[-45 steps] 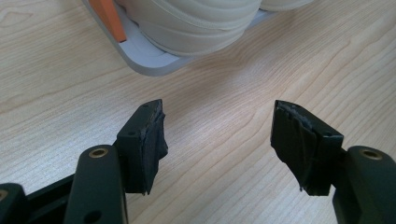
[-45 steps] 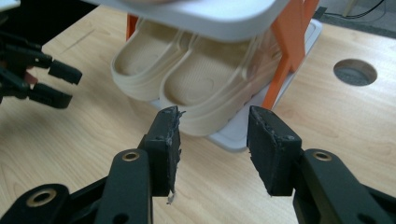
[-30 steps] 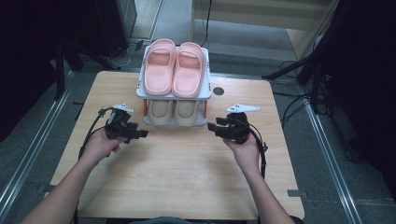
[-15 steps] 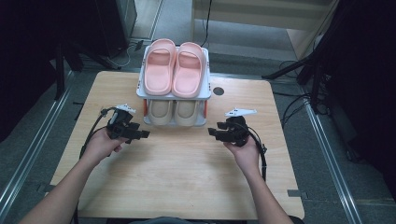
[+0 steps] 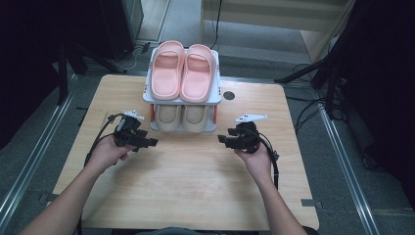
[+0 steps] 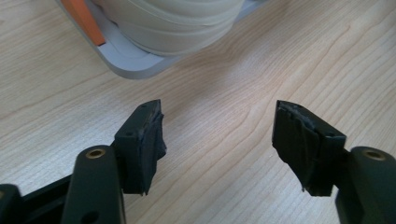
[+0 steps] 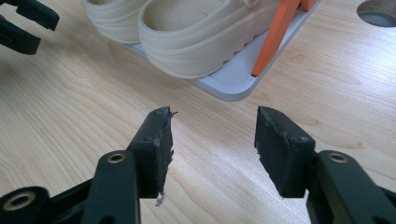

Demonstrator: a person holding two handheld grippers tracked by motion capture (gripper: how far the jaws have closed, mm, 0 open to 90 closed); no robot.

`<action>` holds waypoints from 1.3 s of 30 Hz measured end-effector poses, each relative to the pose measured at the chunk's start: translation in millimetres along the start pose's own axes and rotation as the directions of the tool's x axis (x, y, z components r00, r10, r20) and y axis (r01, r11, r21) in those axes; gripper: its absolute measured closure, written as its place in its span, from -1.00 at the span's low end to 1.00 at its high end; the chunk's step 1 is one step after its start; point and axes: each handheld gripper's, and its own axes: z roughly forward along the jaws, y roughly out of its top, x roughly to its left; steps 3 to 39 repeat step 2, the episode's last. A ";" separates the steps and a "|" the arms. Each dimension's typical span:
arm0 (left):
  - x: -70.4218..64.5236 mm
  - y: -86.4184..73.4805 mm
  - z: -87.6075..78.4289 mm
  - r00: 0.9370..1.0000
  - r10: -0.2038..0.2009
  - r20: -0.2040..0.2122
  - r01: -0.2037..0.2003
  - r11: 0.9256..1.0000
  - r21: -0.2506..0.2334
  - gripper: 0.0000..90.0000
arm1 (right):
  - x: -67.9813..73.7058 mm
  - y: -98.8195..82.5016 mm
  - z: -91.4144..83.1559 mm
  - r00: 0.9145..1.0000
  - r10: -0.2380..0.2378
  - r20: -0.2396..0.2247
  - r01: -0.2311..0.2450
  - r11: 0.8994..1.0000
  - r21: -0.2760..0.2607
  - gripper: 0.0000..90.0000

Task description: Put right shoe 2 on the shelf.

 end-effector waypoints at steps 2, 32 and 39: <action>-0.3 -0.2 1.0 1.000 0.015 0.004 -0.015 1.000 0.009 -0.27 | -1.2 -0.3 0.9 1.000 0.000 -0.009 0.000 1.000 0.005 -0.03; -0.3 -0.2 1.0 1.000 0.015 0.004 -0.015 1.000 0.009 -0.27 | -1.2 -0.3 0.9 1.000 0.000 -0.009 0.000 1.000 0.005 -0.03; -0.3 -0.2 1.0 1.000 0.015 0.004 -0.015 1.000 0.009 -0.27 | -1.2 -0.3 0.9 1.000 0.000 -0.009 0.000 1.000 0.005 -0.03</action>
